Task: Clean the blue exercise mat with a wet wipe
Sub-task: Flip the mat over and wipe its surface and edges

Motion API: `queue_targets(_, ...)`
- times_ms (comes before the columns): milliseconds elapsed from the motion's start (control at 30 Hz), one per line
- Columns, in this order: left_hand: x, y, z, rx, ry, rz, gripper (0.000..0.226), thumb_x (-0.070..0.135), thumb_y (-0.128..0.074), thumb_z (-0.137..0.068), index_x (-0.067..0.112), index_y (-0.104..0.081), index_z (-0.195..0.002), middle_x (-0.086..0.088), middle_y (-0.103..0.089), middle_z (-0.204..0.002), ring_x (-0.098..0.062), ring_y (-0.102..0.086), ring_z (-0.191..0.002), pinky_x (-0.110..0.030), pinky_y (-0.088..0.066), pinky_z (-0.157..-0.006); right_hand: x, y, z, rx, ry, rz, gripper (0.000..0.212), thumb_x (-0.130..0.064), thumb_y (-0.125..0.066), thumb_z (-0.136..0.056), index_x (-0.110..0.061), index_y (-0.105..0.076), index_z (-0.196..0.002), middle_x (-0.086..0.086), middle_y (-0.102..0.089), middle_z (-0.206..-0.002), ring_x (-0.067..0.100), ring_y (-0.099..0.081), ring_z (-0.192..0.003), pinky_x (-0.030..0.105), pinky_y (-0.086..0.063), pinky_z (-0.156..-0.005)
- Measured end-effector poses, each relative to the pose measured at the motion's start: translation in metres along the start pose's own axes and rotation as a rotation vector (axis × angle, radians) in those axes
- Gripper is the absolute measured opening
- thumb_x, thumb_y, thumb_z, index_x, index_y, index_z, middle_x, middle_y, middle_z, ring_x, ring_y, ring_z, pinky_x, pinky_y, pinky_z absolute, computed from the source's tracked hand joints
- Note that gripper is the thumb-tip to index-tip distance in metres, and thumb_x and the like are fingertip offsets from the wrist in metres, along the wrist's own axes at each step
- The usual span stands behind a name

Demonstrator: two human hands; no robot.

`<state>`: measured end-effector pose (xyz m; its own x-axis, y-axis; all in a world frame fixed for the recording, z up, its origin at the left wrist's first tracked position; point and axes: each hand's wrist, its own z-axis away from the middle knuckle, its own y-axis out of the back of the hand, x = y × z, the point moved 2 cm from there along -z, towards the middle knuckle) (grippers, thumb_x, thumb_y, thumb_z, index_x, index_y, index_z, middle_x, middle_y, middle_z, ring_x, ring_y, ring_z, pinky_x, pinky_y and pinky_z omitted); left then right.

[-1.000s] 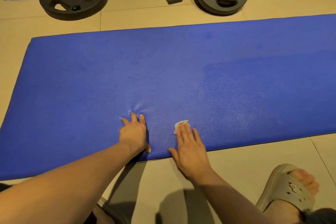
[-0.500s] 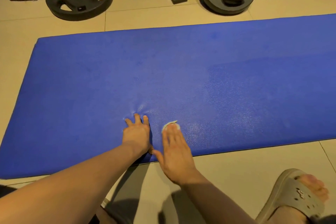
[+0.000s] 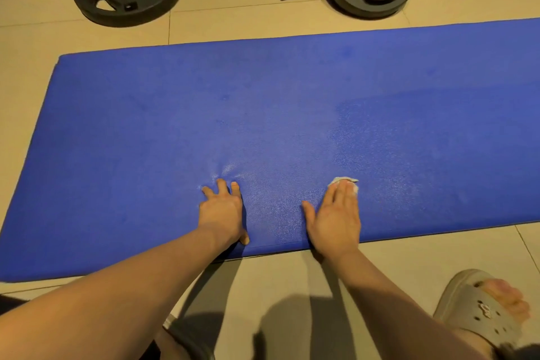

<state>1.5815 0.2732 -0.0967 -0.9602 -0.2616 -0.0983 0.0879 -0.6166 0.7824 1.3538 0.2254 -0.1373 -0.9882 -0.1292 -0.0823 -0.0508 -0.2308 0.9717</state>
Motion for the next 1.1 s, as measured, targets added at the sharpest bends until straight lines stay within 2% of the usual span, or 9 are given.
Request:
queue_targets(167,0.000,-0.002,-0.001,0.012,0.006,-0.011,0.140,0.063,-0.089,-0.061,0.010,-0.006,-0.160,-0.021,-0.015,-0.158,-0.054,-0.021,-0.145,-0.048,-0.055,-0.094,-0.084,-0.016,0.032,-0.055,0.402,0.008,0.089,-0.063,-0.029,-0.100,0.006,-0.020,-0.156,0.031,-0.016,-0.162,0.045,-0.008,-0.153,0.054,-0.018,-0.123)
queue_targets(300,0.000,-0.001,-0.001,0.006,0.009,-0.019,0.141,0.064,-0.089,-0.059,0.010,-0.006,-0.160,-0.021,-0.015,-0.158,-0.055,-0.021,-0.145,-0.048,-0.056,-0.094,-0.055,-0.015,0.020,-0.092,0.646,0.164,0.083,-0.062,-0.023,-0.100,-0.006,-0.018,-0.160,0.018,-0.018,-0.167,0.034,-0.010,-0.156,0.053,-0.021,-0.123)
queue_targets(400,0.000,-0.001,-0.001,0.007,0.000,-0.015,0.140,0.063,-0.090,-0.059,0.011,-0.008,-0.159,-0.020,-0.015,-0.157,-0.054,-0.021,-0.145,-0.047,-0.057,-0.091,0.006,-0.003,-0.012,-0.074,0.473,0.224,0.086,-0.066,-0.016,-0.097,-0.008,-0.013,-0.161,0.015,-0.019,-0.166,0.032,-0.014,-0.155,0.056,-0.021,-0.121)
queue_targets(500,0.000,-0.001,-0.001,0.008,0.000,-0.018,0.138,0.062,-0.090,-0.060,0.011,-0.009,-0.159,-0.020,-0.015,-0.158,-0.054,-0.022,-0.144,-0.047,-0.057,-0.091,0.055,0.011,-0.032,-0.067,0.180,0.223,0.092,-0.069,-0.008,-0.094,-0.004,-0.027,-0.157,0.019,-0.028,-0.162,0.036,-0.024,-0.152,0.059,-0.024,-0.118)
queue_targets(633,0.001,-0.001,0.000,0.010,0.000,-0.025,0.138,0.062,-0.090,-0.060,0.010,-0.009,-0.159,-0.021,-0.015,-0.157,-0.054,-0.021,-0.144,-0.047,-0.057,-0.092,0.036,0.014,-0.031,-0.044,0.021,0.082,0.100,-0.074,-0.009,-0.093,0.001,-0.028,-0.155,0.025,-0.026,-0.161,0.041,-0.021,-0.151,0.057,-0.024,-0.121)
queue_targets(833,-0.001,-0.001,0.000,0.021,0.002,-0.021,0.134,0.060,-0.087,-0.063,0.012,-0.007,-0.159,-0.020,-0.014,-0.157,-0.051,-0.021,-0.144,-0.044,-0.056,-0.090,-0.085,-0.008,0.006,-0.050,0.387,-0.092,0.090,-0.067,-0.017,-0.096,-0.003,-0.020,-0.159,0.022,-0.018,-0.165,0.040,-0.010,-0.154,0.054,-0.020,-0.123)
queue_targets(967,0.000,-0.001,0.000,0.008,0.015,-0.025,0.137,0.061,-0.088,-0.063,0.012,-0.005,-0.160,-0.020,-0.011,-0.159,-0.053,-0.018,-0.146,-0.045,-0.056,-0.092,-0.072,-0.009,-0.003,-0.077,0.564,0.062,0.080,-0.065,-0.021,-0.099,-0.013,-0.024,-0.160,0.014,-0.024,-0.166,0.030,-0.015,-0.155,0.054,-0.022,-0.122)
queue_targets(1033,0.002,0.000,0.000,-0.007,0.017,-0.015,0.139,0.059,-0.090,-0.062,0.011,-0.005,-0.160,-0.020,-0.011,-0.159,-0.054,-0.016,-0.146,-0.046,-0.056,-0.093,-0.039,-0.005,-0.020,-0.075,0.524,0.129,0.081,-0.066,-0.025,-0.100,-0.012,-0.022,-0.160,0.011,-0.025,-0.165,0.028,-0.017,-0.155,0.057,-0.023,-0.121)
queue_targets(1100,0.003,0.001,0.001,-0.017,0.016,-0.009,0.139,0.058,-0.090,-0.062,0.011,-0.004,-0.160,-0.020,-0.010,-0.160,-0.054,-0.015,-0.148,-0.047,-0.055,-0.094,-0.002,0.001,-0.042,-0.054,0.350,0.130,0.083,-0.067,-0.023,-0.099,-0.008,-0.026,-0.157,0.013,-0.029,-0.162,0.030,-0.021,-0.153,0.059,-0.022,-0.119)
